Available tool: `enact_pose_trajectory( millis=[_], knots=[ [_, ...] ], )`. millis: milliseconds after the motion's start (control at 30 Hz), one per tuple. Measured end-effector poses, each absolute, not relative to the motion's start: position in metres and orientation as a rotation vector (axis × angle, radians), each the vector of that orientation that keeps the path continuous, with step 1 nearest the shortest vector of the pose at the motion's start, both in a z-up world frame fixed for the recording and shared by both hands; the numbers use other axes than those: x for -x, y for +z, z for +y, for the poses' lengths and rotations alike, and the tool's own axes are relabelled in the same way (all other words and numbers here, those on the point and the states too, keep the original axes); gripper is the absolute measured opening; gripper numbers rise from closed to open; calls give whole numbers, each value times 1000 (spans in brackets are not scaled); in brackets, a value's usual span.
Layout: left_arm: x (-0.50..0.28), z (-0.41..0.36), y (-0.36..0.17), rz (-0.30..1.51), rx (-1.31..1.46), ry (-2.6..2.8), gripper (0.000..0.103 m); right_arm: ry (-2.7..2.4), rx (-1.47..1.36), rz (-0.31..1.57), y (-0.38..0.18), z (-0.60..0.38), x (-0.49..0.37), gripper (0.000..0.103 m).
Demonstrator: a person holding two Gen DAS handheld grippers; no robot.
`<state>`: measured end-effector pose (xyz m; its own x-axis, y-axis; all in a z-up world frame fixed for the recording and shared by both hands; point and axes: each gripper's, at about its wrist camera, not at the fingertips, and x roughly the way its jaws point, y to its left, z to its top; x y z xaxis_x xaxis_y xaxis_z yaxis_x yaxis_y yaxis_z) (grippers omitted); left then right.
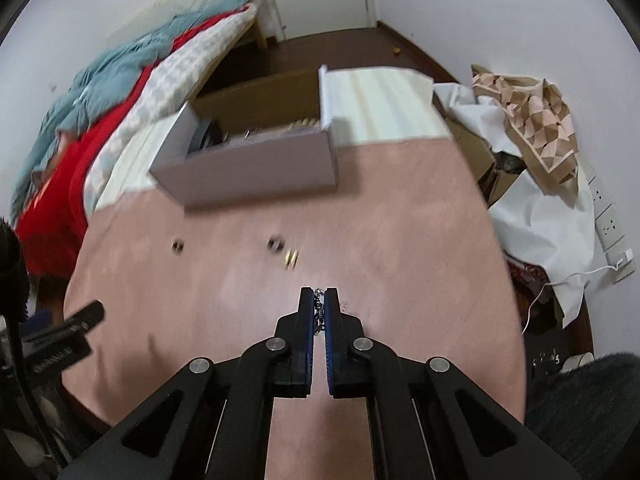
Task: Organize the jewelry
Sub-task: 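Grasp the silver charm with the right tool while the left tool grasps a small black ring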
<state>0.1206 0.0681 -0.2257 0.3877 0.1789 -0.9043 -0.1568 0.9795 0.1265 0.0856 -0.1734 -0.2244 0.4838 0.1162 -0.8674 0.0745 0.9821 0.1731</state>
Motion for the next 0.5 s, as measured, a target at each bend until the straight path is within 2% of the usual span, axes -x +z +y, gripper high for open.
enact_pose_trajectory(
  millis=[200, 300, 367, 500],
  knots=[
    [-164, 45, -242, 1183, -46, 126, 101, -36, -209, 1070, -233, -188, -116, 5],
    [-178, 35, -251, 1196, -58, 101, 93, -54, -233, 1087, -243, -195, -122, 5],
    [-185, 30, -255, 1203, -63, 85, 76, -62, -239, 1092, -249, -198, -122, 5],
    [-192, 21, -264, 1220, -77, 54, 51, -75, -250, 1096, -254, -203, -126, 5]
  ],
)
